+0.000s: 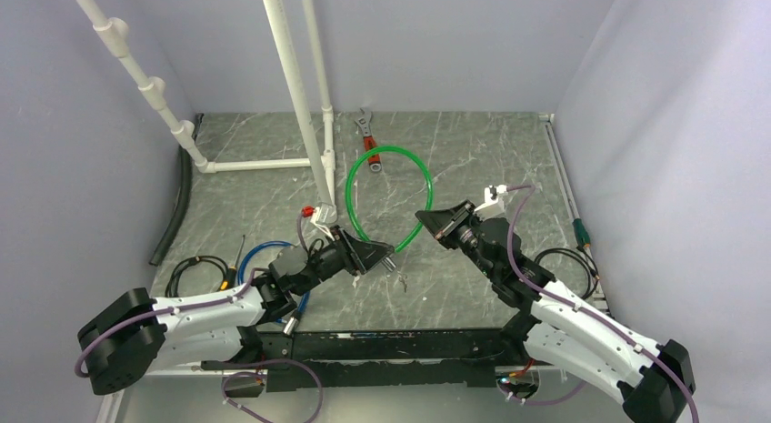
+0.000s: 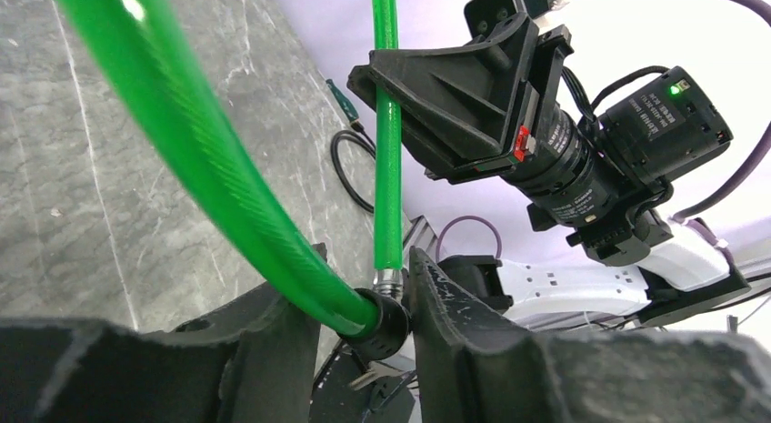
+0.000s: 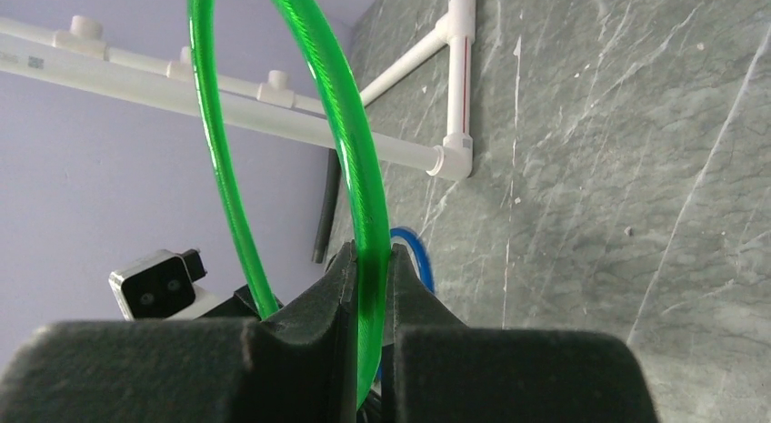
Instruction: Unlock with the key
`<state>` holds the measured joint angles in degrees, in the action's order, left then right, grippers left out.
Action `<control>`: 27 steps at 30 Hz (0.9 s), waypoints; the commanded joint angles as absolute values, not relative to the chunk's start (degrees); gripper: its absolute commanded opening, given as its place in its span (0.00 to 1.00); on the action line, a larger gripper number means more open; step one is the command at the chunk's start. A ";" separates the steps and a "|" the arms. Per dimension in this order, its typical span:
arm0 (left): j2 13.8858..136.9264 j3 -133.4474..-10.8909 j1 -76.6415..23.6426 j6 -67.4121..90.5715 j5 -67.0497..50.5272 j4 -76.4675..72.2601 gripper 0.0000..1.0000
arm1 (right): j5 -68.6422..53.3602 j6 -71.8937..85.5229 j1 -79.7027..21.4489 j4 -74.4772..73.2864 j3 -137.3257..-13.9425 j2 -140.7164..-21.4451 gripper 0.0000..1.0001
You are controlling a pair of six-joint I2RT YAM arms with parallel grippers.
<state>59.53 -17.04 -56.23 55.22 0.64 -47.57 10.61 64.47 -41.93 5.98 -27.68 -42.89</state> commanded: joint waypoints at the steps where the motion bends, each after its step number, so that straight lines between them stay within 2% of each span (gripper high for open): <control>1: 60.21 -18.54 -56.07 55.36 -1.11 -49.70 0.33 | 11.87 64.87 -42.09 10.97 -29.89 -42.11 0.00; 4: 61.34 -19.02 -56.07 55.69 -1.32 -49.77 0.02 | 11.87 64.96 -42.09 11.55 -29.48 -41.85 0.00; 5: 61.61 -19.14 -56.07 55.78 -1.24 -49.75 0.00 | 11.76 64.92 -42.09 11.58 -29.34 -41.84 0.00; 9: 61.19 -19.05 -56.03 55.20 -0.18 -49.34 0.00 | 10.24 63.14 -42.05 11.56 -29.18 -41.31 0.00; 10: 60.66 -19.17 -55.93 54.98 -0.18 -48.56 0.00 | 9.67 62.05 -42.09 11.48 -29.22 -41.09 0.05; 11: 60.04 -19.23 -55.74 54.83 -0.18 -47.47 0.00 | 9.20 60.91 -42.05 11.10 -29.26 -40.68 0.11; 14: 58.28 -19.74 -54.41 54.23 -0.16 -46.09 0.00 | 8.01 56.16 -42.09 8.84 -29.89 -39.42 0.54; 15: 57.72 -19.89 -53.98 54.16 -0.17 -45.73 0.00 | 8.00 54.43 -42.10 7.48 -30.32 -38.89 0.63; 17: 57.11 -20.42 -52.97 54.05 -1.02 -45.20 0.00 | 7.71 52.16 -42.02 5.42 -30.47 -37.26 0.73; 21: 57.42 -20.12 -51.39 54.28 -2.83 -47.52 0.00 | 6.90 49.23 -42.01 3.33 -30.37 -34.30 0.84; 27: 60.38 -18.68 -49.42 56.56 -5.84 -54.92 0.00 | 2.46 55.68 -42.09 7.44 -24.68 -34.09 0.85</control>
